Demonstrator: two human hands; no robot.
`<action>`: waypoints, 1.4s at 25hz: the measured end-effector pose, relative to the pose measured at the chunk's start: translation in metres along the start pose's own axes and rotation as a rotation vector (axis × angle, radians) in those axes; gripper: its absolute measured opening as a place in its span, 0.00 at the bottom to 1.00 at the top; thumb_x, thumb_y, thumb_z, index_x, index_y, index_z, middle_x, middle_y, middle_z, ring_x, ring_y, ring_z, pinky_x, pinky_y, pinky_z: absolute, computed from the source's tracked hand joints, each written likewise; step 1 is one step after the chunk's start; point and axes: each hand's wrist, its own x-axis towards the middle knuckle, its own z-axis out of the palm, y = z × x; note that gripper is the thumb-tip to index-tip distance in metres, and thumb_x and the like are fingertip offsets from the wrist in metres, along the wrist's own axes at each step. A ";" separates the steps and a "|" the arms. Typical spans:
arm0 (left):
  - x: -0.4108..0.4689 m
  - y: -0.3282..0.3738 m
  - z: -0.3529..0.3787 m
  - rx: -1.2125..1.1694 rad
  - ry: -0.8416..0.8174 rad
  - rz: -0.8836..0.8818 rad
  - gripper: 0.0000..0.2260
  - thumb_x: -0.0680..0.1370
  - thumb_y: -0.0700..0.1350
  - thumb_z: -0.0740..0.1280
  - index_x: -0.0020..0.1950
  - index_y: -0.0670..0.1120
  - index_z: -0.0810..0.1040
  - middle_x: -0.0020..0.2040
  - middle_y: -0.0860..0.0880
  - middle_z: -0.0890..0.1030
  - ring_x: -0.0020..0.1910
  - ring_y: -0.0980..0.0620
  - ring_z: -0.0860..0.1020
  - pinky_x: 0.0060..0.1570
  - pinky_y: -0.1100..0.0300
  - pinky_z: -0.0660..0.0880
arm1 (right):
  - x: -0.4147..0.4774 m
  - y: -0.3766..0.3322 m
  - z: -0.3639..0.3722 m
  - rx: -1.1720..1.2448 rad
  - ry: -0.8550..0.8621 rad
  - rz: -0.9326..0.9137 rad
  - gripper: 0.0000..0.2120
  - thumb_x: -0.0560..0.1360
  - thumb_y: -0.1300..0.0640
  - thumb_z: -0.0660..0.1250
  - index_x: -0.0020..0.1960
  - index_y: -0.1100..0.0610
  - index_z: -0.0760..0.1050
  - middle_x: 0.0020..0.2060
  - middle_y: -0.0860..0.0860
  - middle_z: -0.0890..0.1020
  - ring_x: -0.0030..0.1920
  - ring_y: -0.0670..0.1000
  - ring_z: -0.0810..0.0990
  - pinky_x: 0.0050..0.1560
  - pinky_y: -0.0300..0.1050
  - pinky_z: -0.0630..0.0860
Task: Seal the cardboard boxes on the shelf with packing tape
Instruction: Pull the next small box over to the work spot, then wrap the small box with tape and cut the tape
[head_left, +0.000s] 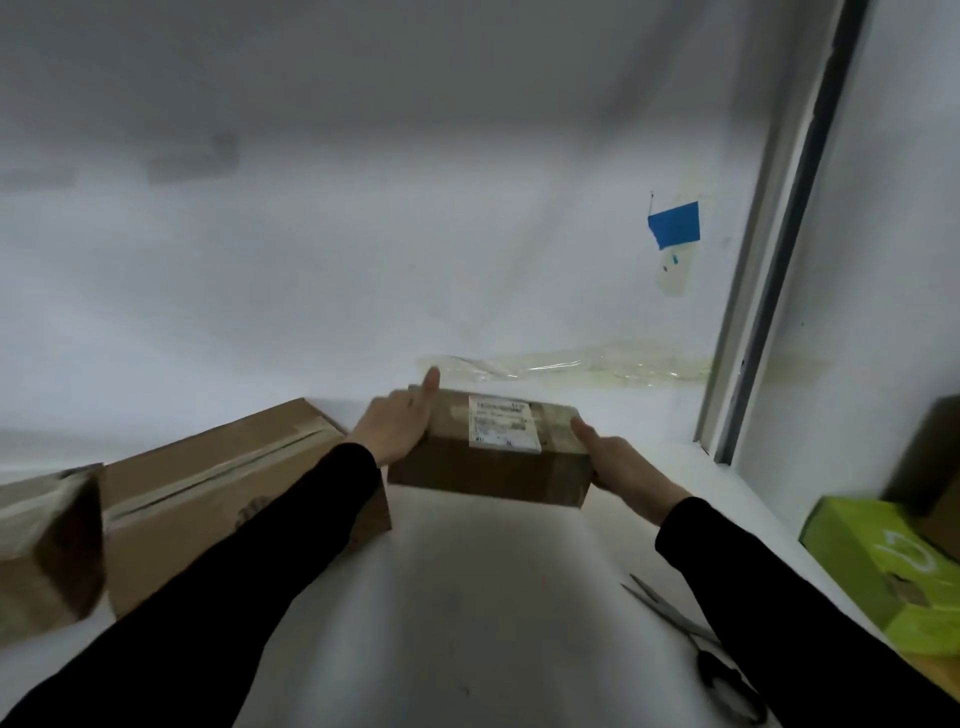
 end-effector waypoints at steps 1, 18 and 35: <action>-0.008 0.005 -0.014 -0.104 0.069 0.007 0.32 0.81 0.58 0.40 0.60 0.38 0.74 0.56 0.40 0.76 0.58 0.41 0.73 0.58 0.53 0.64 | -0.009 -0.013 -0.007 -0.002 0.011 -0.041 0.38 0.73 0.30 0.52 0.52 0.64 0.81 0.50 0.61 0.83 0.51 0.58 0.80 0.62 0.54 0.74; -0.263 -0.064 -0.026 -1.170 0.040 0.016 0.18 0.78 0.55 0.55 0.57 0.51 0.80 0.57 0.52 0.82 0.59 0.54 0.78 0.65 0.52 0.69 | -0.242 -0.020 0.027 0.053 0.116 -0.221 0.30 0.66 0.33 0.50 0.36 0.55 0.80 0.36 0.53 0.84 0.45 0.54 0.82 0.51 0.50 0.78; -0.300 -0.095 0.048 -0.672 -0.007 0.042 0.31 0.61 0.72 0.67 0.60 0.59 0.74 0.51 0.66 0.81 0.51 0.66 0.78 0.54 0.66 0.75 | -0.255 0.078 0.075 -0.022 0.187 -0.106 0.19 0.81 0.51 0.52 0.44 0.56 0.78 0.38 0.54 0.81 0.44 0.57 0.79 0.51 0.53 0.76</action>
